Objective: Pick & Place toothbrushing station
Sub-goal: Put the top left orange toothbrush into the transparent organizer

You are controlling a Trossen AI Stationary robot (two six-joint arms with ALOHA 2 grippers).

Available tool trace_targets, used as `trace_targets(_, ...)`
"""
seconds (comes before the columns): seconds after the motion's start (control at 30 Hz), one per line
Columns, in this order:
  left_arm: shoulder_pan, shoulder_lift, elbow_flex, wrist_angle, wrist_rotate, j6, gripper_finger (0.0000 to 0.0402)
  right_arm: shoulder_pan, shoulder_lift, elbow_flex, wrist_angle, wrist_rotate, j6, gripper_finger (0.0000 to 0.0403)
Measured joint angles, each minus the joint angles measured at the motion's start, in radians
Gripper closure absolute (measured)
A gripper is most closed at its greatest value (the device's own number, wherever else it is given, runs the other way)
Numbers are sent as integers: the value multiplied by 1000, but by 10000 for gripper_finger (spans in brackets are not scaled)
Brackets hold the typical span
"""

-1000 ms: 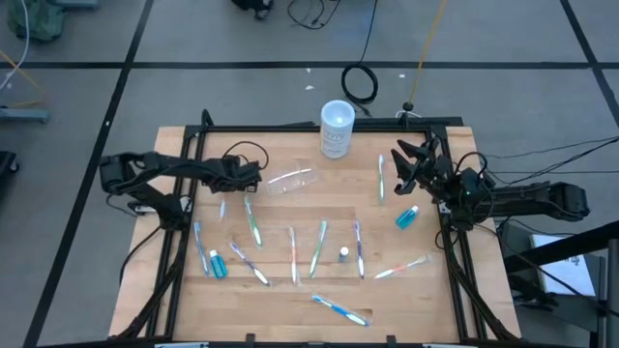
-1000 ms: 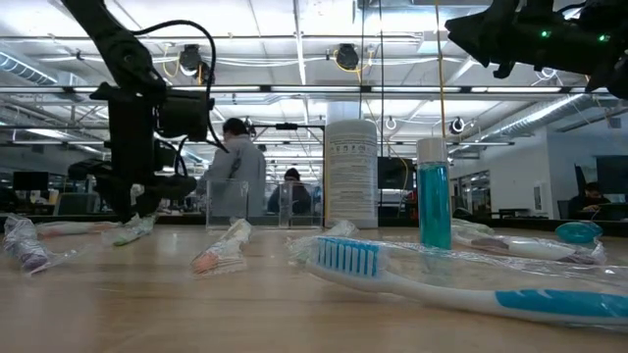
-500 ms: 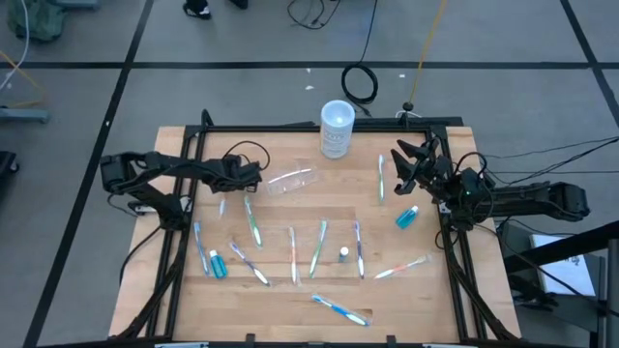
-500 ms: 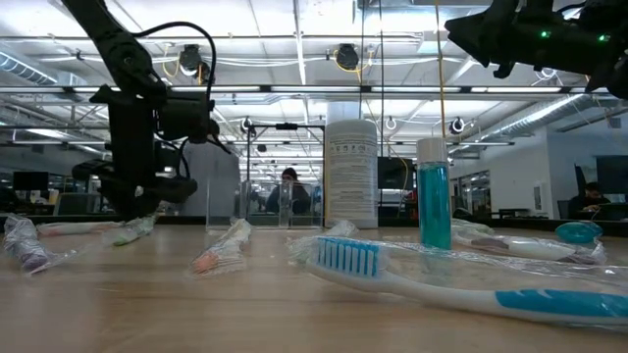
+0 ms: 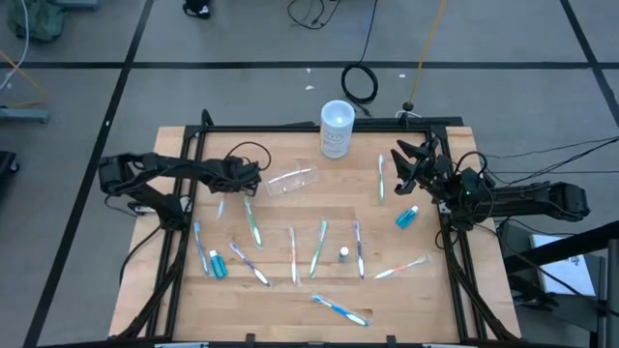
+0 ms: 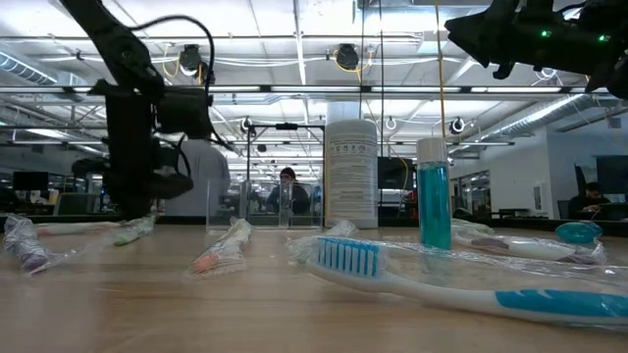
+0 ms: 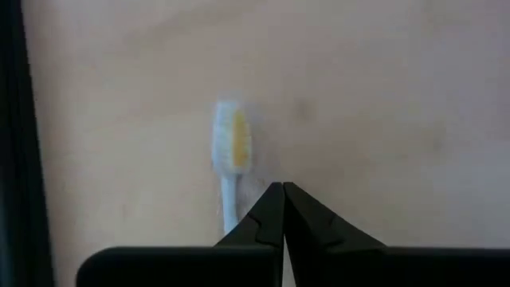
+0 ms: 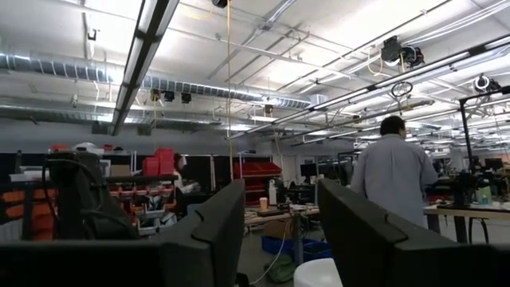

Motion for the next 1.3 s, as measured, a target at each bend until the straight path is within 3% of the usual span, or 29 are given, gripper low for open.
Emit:
trace_targets(0.2,-9,-96,19,-9,-30,63,398,0,0,0,0,0,1,252)
trace_targets(0.3,-7,-122,18,-39,-29,149,380,0,0,0,-5,0,1,252)
trace_targets(0.5,6,-128,19,-133,-19,217,314,0,0,0,-8,0,2,252)
trace_targets(0.67,48,-120,7,-136,54,186,250,0,0,0,-8,0,2,252)
trace_targets(0.87,93,-121,-55,-88,30,120,193,0,0,0,-12,0,2,252)
trace_targets(1.1,133,-125,-162,219,29,217,184,0,0,0,-12,0,2,252)
trace_targets(1.3,166,-123,-176,242,7,250,215,0,0,0,-12,0,2,252)
